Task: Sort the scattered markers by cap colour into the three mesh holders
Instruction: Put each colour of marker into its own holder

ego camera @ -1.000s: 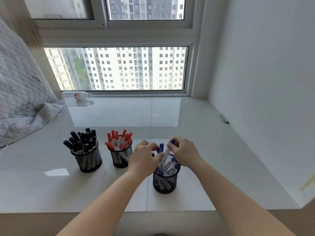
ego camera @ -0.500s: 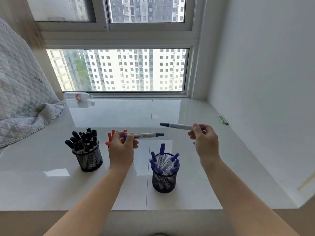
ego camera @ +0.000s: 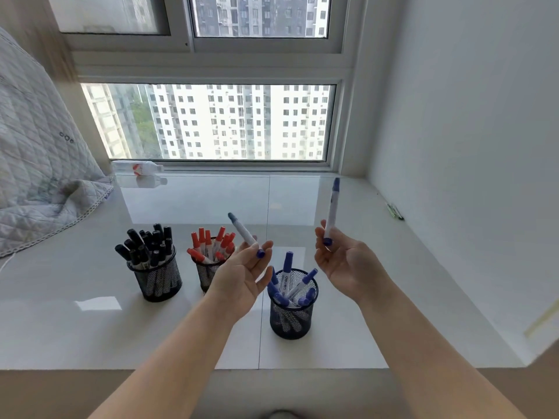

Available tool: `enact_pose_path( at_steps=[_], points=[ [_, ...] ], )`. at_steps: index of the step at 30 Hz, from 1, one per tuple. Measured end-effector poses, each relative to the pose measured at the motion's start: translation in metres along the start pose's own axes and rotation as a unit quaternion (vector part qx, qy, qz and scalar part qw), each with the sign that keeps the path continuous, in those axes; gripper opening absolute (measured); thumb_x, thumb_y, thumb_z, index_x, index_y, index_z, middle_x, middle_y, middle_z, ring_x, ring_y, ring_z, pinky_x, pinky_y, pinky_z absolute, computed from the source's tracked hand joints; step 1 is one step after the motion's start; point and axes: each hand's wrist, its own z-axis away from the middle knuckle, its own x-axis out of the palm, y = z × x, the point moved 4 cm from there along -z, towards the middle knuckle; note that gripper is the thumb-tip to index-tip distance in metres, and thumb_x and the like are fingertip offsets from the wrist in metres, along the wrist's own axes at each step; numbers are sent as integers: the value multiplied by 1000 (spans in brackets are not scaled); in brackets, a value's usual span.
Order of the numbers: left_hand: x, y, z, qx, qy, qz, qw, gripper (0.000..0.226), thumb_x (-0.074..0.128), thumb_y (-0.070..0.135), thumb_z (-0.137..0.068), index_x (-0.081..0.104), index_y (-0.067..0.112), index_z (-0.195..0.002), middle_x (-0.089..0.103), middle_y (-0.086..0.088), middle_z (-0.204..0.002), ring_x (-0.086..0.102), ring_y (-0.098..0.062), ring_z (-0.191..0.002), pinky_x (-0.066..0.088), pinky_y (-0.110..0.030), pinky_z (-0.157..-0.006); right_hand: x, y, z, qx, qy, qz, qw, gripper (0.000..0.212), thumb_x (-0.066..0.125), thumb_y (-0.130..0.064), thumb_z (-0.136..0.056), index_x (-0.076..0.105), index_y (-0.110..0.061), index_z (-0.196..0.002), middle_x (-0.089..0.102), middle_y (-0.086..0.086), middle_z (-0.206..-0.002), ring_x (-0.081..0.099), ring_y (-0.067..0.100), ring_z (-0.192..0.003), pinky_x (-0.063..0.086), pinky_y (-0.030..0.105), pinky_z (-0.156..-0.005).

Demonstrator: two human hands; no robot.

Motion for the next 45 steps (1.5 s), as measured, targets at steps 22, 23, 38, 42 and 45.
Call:
enact_pose_path(
  at_steps=[22, 23, 38, 42, 45],
  points=[
    [-7, 11, 4, 258, 67, -419, 868, 9, 59, 24, -88, 58, 29, -81, 63, 9, -80, 58, -5, -79, 46, -24, -68, -37, 25, -7, -157, 65, 634, 754, 14, 60, -9, -82, 60, -23, -78, 63, -12, -70, 60, 7, -66, 42, 11, -55],
    [-6, 11, 3, 264, 66, -435, 858, 8, 61, 23, -87, 56, 27, -82, 62, 11, -80, 58, -3, -77, 44, -19, -66, -38, 26, -8, -154, 66, 643, 747, 15, 59, -8, -80, 61, -23, -77, 64, -8, -71, 61, 10, -69, 44, 15, -58],
    [-7, 6, -2, 263, 91, -498, 821, 8, 56, 33, -89, 61, 28, -85, 64, 11, -80, 63, -14, -86, 52, -28, -73, -34, 22, -3, -303, 80, 657, 685, 25, 58, -11, -87, 55, -18, -111, 61, -5, -73, 63, 18, -68, 52, 32, -66],
    [-5, 9, 2, 310, 110, -526, 784, 19, 66, 27, -83, 50, 26, -95, 57, 19, -80, 62, -5, -72, 39, -11, -59, -41, 35, -11, -226, 22, 688, 689, 32, 50, -11, -91, 60, -18, -121, 68, -4, -86, 64, 17, -85, 48, 28, -75],
    [-2, 11, 6, 334, 99, -516, 782, 50, 71, 21, -78, 38, 27, -116, 52, 16, -87, 64, -1, -66, 45, -11, -56, -47, 39, -14, -189, 10, 676, 713, 36, 46, -13, -94, 54, -20, -129, 66, -7, -90, 60, 12, -81, 42, 23, -73]
  ],
)
